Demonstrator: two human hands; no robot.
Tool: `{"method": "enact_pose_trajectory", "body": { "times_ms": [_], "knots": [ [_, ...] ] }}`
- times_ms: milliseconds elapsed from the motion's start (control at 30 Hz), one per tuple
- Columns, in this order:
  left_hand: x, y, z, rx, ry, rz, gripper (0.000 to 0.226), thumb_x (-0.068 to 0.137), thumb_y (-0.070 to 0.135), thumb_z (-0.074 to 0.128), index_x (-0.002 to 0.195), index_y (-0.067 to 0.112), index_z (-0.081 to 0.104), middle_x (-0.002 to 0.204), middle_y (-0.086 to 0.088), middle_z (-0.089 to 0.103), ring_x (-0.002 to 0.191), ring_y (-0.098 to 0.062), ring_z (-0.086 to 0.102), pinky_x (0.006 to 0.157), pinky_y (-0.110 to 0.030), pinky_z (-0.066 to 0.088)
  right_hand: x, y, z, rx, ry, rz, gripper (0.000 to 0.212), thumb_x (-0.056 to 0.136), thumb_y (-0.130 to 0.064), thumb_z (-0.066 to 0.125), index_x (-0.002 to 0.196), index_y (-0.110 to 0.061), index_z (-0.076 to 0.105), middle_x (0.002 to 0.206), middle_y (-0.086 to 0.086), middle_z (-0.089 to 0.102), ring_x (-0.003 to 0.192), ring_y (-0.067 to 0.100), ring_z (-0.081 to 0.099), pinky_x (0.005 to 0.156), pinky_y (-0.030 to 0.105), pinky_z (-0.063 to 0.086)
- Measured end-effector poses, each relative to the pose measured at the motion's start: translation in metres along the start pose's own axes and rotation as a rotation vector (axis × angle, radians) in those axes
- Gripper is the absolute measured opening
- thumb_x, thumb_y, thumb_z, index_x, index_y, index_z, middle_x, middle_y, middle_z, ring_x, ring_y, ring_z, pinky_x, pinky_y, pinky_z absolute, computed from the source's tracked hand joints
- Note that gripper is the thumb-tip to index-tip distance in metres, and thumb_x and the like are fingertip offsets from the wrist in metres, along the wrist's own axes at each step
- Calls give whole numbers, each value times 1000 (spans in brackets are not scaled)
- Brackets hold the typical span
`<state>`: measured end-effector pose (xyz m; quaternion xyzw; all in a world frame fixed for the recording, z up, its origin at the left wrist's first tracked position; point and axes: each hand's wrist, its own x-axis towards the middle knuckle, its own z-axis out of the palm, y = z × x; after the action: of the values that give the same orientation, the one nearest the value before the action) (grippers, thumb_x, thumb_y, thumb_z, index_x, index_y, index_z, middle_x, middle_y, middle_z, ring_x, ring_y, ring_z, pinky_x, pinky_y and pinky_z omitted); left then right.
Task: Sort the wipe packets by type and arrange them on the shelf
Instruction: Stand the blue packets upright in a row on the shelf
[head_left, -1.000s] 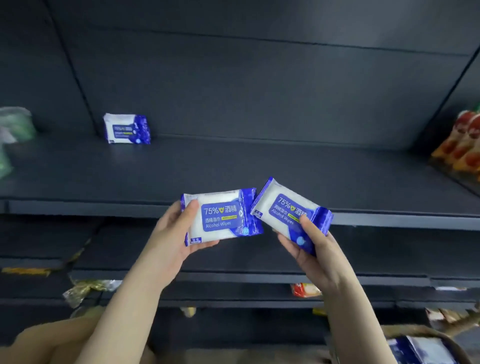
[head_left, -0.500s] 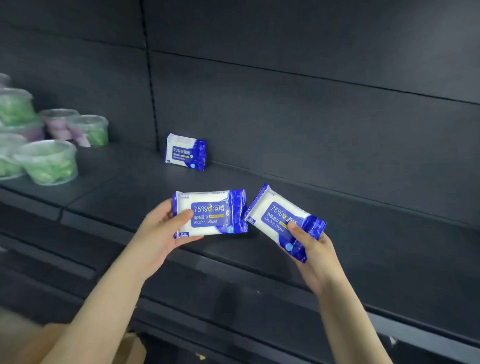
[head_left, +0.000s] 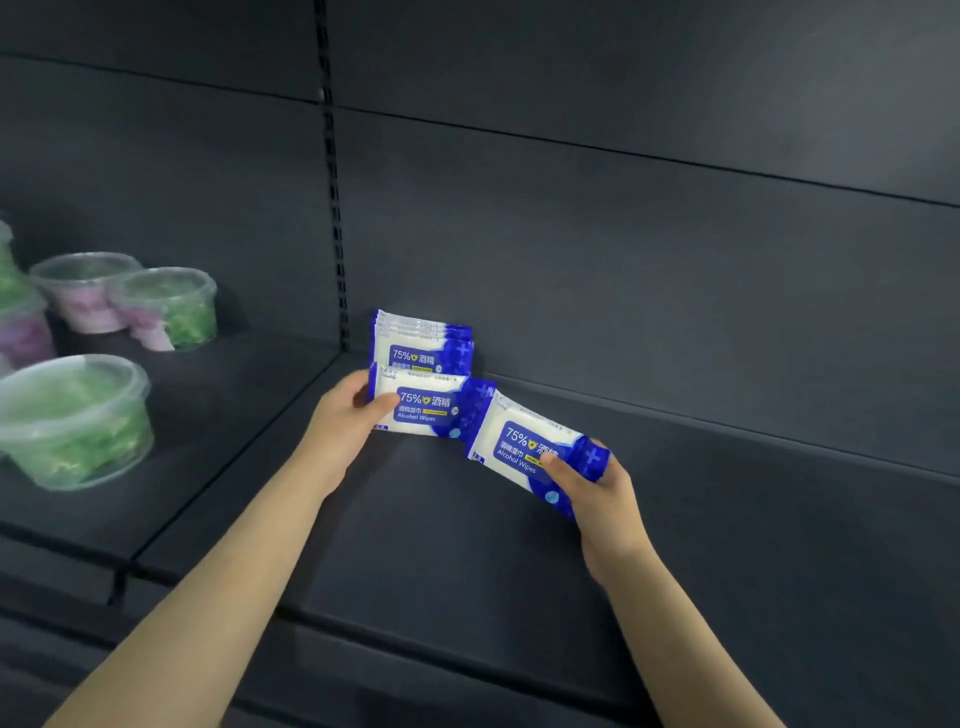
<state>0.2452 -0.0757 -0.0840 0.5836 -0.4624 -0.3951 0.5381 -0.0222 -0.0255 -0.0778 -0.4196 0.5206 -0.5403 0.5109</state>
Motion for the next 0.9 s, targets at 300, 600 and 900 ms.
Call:
{"method": "enact_pose_trajectory", "body": {
  "times_ms": [300,600,900],
  "knots": [
    [68,-4,-18,91,70,136,22,90,11,66,106,24,60,100,2,65,83,-3,60,64,-14,46,53,14,72,-180,26,-111,18,90,-15,72,105,-21,64,99,-4,75,86,6,72,69,15,53],
    [87,-6,-25,-93,41,126,23,101,11,49,99,26,67,102,7,71,97,-9,68,81,-24,56,86,23,129,-386,49,-252,31,88,-23,75,117,-22,62,113,-9,64,99,3,63,81,13,52],
    [80,0,-38,187,-148,116,47,84,23,76,124,31,53,114,18,60,100,2,61,70,-9,48,105,26,149,-634,121,-429,51,84,-31,79,125,-13,55,111,-13,48,110,7,49,87,23,44]
  ]
}}
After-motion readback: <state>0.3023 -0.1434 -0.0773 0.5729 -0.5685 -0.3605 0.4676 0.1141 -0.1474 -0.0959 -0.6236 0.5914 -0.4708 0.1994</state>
